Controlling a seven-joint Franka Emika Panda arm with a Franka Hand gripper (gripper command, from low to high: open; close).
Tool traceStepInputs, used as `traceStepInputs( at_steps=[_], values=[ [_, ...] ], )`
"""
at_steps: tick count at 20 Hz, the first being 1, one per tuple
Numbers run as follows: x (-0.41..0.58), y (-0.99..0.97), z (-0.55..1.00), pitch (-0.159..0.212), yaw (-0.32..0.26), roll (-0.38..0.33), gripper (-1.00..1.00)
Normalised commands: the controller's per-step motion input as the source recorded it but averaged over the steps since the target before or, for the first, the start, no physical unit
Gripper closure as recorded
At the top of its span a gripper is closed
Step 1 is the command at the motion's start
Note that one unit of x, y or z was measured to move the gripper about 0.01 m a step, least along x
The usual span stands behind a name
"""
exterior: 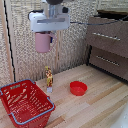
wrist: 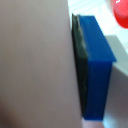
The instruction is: Move your gripper towards the pink mug and hold it gently. Lift the pink mug from the surface. Position it above the basket, lowering it gently until it is placed inside. Release the grip on the pink mug, completing the task.
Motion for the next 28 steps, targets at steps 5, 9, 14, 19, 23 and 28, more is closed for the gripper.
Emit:
traceStepInputs(
  at_steps=[5,9,14,19,23,28],
  values=[
    [0.000,1.00,-0.06,0.109,0.000,-0.029,1.00],
    [-0.094,0.91,-0.25,0.117,0.010,-0.045,1.00],
    [-0.125,0.79,-0.39,0.095,0.004,-0.090,1.00],
    [-0.233,0.54,-0.50,0.050,0.000,-0.111,1.00],
    [-0.184,0.26,-0.42,0.046,0.000,-0.102,1.00],
    [0.006,-0.09,-0.34,0.015,-0.048,-0.071,1.00]
  ],
)
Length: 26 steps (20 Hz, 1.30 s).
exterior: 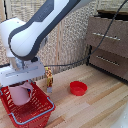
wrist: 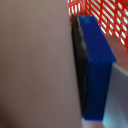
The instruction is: Move your gripper towards the pink mug and hold it gently. Lift the pink mug from the surface. Position it above the basket, lowering it gently until it is placed inside. Release the grip on the pink mug, completing the task.
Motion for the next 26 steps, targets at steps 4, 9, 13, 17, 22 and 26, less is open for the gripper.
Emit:
traceStepInputs(
  at_steps=[4,9,13,17,22,26],
  values=[
    [0.168,-0.12,-0.34,0.003,-0.003,-0.067,1.00],
    [0.253,0.00,-0.32,-0.003,0.031,-0.012,1.00],
    [0.252,0.03,-0.21,-0.074,0.054,-0.043,1.00],
    [0.041,0.12,-0.05,-0.119,0.012,-0.066,-1.00],
    [-0.053,0.26,0.00,-0.083,0.000,-0.062,-1.00],
    [-0.059,0.14,0.07,-0.041,-0.005,-0.039,-1.00]
  ],
)
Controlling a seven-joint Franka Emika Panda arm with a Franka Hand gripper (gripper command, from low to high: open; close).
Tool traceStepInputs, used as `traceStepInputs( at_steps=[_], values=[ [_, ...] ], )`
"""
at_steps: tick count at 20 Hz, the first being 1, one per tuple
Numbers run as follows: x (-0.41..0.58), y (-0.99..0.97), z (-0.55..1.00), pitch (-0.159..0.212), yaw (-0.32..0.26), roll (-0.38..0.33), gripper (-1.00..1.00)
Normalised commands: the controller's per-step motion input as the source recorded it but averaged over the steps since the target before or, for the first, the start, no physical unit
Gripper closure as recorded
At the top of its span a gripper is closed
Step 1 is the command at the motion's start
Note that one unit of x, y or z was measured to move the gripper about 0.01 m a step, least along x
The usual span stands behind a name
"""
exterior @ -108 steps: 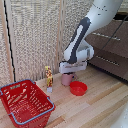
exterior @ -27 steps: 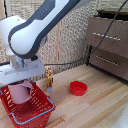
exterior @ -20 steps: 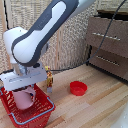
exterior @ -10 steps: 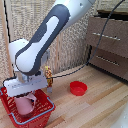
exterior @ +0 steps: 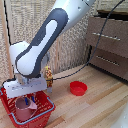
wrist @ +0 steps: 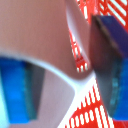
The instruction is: Move your gripper towards the pink mug and hold it gently. Lift the pink mug from the surface. Position it above the basket, lowering it gently until it is placed inside. Release the grip on the pink mug, completing the task.
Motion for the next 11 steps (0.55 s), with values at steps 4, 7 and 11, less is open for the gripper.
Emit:
traceStepInputs(
  at_steps=[4,7,11],
  values=[
    [0.008,-0.08,0.38,0.062,-0.022,0.059,-1.00],
    [0.000,-0.20,0.62,0.089,-0.001,0.064,-1.00],
    [0.000,-0.08,0.86,0.097,0.008,0.017,-1.00]
  ],
)
